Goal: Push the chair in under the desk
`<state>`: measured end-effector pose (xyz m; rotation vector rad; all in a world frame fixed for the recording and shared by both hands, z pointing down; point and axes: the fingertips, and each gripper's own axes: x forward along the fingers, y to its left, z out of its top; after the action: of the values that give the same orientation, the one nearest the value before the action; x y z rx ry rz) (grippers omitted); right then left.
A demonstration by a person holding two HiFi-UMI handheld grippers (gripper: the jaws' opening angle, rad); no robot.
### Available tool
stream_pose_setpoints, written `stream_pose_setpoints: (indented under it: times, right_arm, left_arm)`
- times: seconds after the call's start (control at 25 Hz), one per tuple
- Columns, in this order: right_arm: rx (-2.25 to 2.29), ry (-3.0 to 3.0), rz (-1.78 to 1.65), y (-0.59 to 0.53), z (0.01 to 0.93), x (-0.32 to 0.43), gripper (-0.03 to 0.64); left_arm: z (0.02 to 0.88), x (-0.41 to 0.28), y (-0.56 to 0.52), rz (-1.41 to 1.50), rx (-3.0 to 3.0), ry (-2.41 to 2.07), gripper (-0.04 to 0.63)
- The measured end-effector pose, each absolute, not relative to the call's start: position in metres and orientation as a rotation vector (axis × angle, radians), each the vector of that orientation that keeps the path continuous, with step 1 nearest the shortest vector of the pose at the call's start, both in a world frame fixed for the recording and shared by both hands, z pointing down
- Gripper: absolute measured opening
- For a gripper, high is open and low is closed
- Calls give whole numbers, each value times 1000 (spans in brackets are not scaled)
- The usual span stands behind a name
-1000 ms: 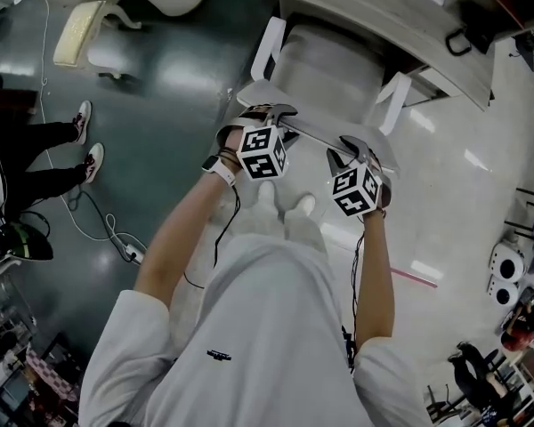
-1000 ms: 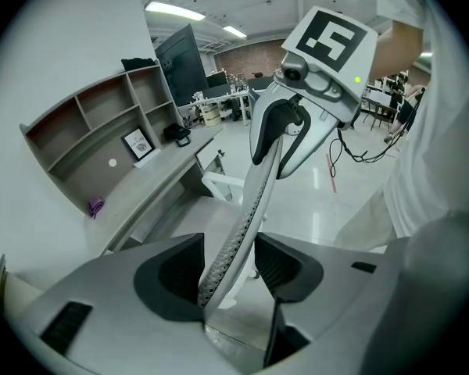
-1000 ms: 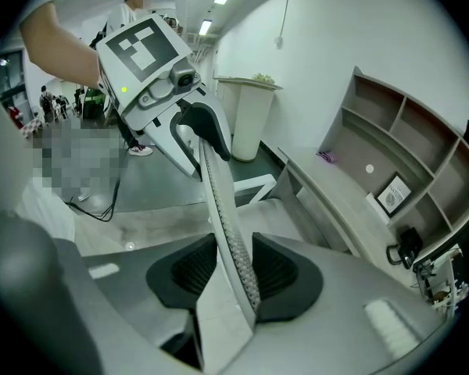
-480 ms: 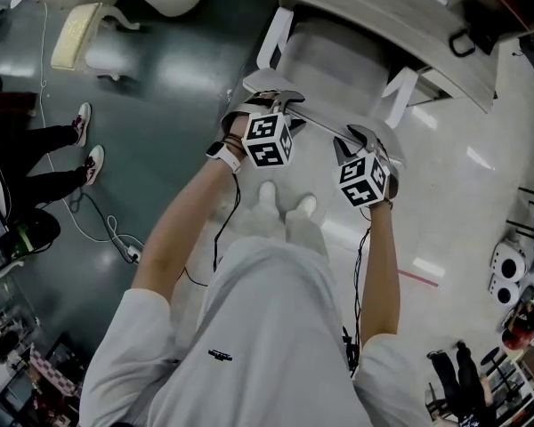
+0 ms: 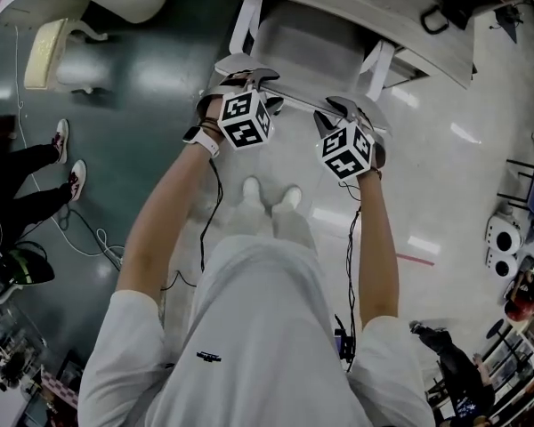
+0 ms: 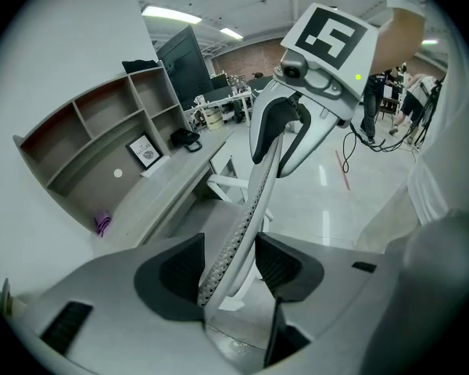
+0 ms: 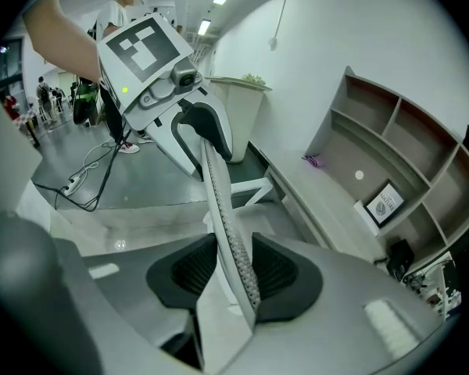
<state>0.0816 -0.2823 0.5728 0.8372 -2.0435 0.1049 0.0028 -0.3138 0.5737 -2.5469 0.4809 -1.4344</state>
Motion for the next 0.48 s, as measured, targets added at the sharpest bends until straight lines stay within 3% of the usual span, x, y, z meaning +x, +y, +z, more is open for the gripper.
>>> stream_pose_setpoints:
  times: [0.48]
  right_arm:
    - [839,-2042,32,-331,571,106,152]
  left_arm:
    - [572,26,-360,-1437,-2542,501,204]
